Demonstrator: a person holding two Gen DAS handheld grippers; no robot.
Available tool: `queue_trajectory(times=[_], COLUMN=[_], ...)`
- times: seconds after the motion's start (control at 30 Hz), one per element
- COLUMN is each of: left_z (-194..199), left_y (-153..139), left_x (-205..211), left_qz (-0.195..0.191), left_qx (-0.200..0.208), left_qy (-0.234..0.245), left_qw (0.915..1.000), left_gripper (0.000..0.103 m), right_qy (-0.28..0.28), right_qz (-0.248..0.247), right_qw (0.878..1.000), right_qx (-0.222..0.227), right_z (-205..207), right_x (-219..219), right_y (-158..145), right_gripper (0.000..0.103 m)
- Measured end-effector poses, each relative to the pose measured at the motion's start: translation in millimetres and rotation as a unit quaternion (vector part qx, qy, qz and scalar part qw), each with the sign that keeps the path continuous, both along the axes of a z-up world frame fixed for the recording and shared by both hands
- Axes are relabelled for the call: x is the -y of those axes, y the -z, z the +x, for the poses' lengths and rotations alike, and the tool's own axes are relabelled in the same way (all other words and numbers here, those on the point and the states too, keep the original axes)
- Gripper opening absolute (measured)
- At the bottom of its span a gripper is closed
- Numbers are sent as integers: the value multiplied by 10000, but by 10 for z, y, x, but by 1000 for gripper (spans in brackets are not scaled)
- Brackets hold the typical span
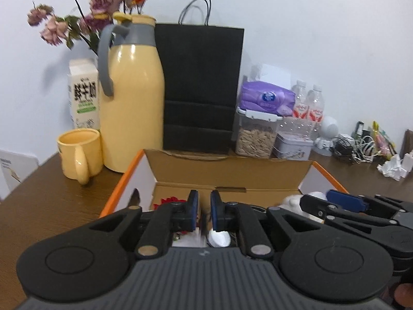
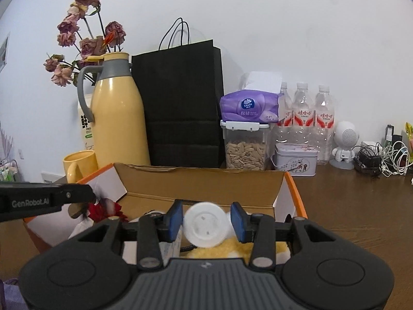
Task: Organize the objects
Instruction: 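Carry puck and small item into the box and open both tools, then withdraw both tools from the box back over the table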
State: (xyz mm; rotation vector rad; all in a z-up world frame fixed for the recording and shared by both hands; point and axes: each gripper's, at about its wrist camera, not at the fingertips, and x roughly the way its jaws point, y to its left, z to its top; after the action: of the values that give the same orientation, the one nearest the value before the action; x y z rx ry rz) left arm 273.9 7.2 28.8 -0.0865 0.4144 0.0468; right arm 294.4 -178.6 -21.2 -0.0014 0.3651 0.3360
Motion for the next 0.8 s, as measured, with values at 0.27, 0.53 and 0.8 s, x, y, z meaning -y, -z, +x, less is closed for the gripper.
queue_trajectory(times=[0.27,0.53,0.8], left_z=[-163,-161,-236], left_y=[-87,-86,-133], left_x=[39,68,85], left_qz=[307,352,302], left_qx=[549,476,607], left_qy=[-454,-471,-404], left_qw=[9970,9971,9969], left_gripper=[103,103,103], right_qy=[195,142,132], right_qz=[-141,-164,-127], right_qw=[9994,9995,9992], right_qx=[236,248,346], right_z=[-130,-183,-268], right_x=[0,-16,-2], right_y=[-43,-69,-152], right_gripper=[103,103,103])
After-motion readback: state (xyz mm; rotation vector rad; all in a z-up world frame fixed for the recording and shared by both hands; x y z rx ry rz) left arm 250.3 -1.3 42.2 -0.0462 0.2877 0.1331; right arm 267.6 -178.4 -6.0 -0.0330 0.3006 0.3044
